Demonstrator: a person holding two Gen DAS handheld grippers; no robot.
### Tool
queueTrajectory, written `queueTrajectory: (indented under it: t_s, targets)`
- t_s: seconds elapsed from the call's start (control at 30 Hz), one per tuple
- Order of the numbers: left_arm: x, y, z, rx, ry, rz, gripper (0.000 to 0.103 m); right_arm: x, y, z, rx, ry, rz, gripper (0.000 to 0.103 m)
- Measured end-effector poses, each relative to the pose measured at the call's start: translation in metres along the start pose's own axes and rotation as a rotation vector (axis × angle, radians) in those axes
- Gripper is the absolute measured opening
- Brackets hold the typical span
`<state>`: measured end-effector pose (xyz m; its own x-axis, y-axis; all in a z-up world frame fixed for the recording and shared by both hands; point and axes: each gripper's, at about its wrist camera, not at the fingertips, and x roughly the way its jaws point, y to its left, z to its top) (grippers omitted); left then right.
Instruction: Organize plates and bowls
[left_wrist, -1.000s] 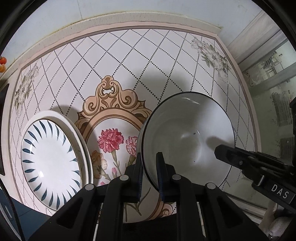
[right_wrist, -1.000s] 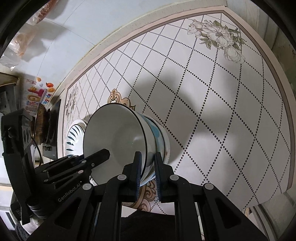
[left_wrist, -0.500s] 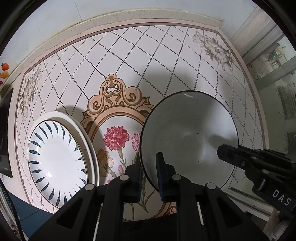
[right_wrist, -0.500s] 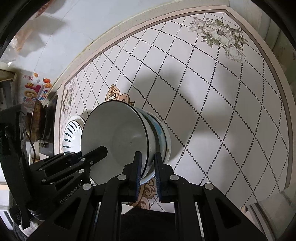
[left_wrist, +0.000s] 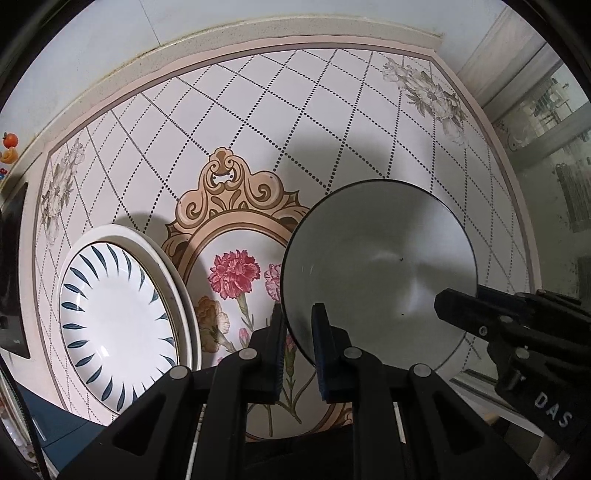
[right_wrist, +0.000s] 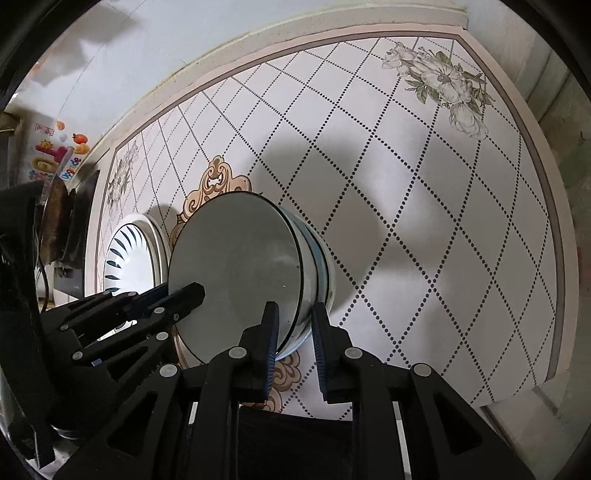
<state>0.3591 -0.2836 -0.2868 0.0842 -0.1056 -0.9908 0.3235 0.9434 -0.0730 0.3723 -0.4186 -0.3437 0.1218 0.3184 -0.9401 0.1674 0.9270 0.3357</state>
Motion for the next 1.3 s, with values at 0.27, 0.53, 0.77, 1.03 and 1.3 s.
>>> queueTrajectory:
  t_s: [0.27, 0.53, 0.77, 1.03, 1.3]
  targets:
    - [-0.058, 0.012, -0.003, -0.017, -0.083, -0.054, 0.017, -0.037, -0.001, -0.014, 0.030, -0.050, 0.004, 0.062]
    - [-0.108, 0.025, -0.008, -0.023, -0.140, -0.133, 0.078, -0.093, 0.011, -0.032, 0.014, -0.148, -0.035, 0.091]
    - [-0.116, 0.027, -0.008, -0.022, -0.136, -0.187, 0.086, -0.111, 0.015, -0.040, 0.022, -0.175, -0.023, 0.094]
    - [-0.058, 0.032, 0.011, -0.086, -0.007, -0.262, 0.086, -0.087, -0.005, -0.028, 0.061, -0.148, 0.020, 0.097]
    - [0.014, 0.038, 0.033, -0.159, 0.099, -0.330, 0.086, -0.010, -0.038, -0.008, 0.134, -0.038, 0.179, 0.098]
